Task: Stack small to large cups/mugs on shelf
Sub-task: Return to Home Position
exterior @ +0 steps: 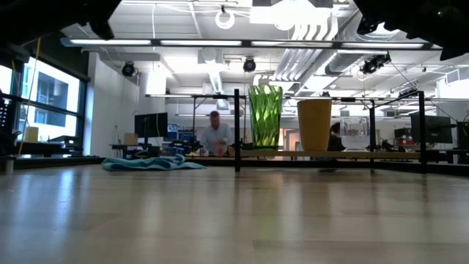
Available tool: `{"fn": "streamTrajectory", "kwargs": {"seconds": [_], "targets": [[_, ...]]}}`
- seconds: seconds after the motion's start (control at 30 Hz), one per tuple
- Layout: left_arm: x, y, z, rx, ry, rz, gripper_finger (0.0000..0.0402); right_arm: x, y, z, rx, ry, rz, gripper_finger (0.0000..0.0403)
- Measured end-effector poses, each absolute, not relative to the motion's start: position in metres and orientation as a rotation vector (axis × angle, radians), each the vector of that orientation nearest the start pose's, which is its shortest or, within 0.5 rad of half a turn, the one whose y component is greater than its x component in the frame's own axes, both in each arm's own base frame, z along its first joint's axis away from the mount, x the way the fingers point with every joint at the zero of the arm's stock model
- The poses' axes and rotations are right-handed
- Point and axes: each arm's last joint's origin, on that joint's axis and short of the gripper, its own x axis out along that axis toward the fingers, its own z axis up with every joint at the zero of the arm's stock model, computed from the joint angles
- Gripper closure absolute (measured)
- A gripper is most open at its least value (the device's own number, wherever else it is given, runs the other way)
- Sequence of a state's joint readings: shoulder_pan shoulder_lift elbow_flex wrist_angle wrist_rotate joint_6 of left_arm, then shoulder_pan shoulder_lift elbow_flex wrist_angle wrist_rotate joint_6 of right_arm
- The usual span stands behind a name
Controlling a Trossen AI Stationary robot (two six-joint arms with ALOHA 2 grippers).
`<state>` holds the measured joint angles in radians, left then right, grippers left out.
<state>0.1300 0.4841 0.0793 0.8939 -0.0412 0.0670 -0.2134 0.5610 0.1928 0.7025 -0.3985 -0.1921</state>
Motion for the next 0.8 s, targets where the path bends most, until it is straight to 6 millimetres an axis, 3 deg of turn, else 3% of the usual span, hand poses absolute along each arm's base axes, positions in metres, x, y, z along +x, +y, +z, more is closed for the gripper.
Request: {"fn": "streamTrajectory", "kwargs": {"seconds": [0.43,0.8], "targets": [[0.095,0.018,0.220,0.086,-0.551,0.329,0.0293,0.136,-0.018,0.240,-0.307,-0.312,0.151,0.0338],[0.100,0.007,0.211,0.079,-0.433,0.279,0.0293,0.137,-0.018,0.238,-0.342,-0.292,0.146,0.0338]]}}
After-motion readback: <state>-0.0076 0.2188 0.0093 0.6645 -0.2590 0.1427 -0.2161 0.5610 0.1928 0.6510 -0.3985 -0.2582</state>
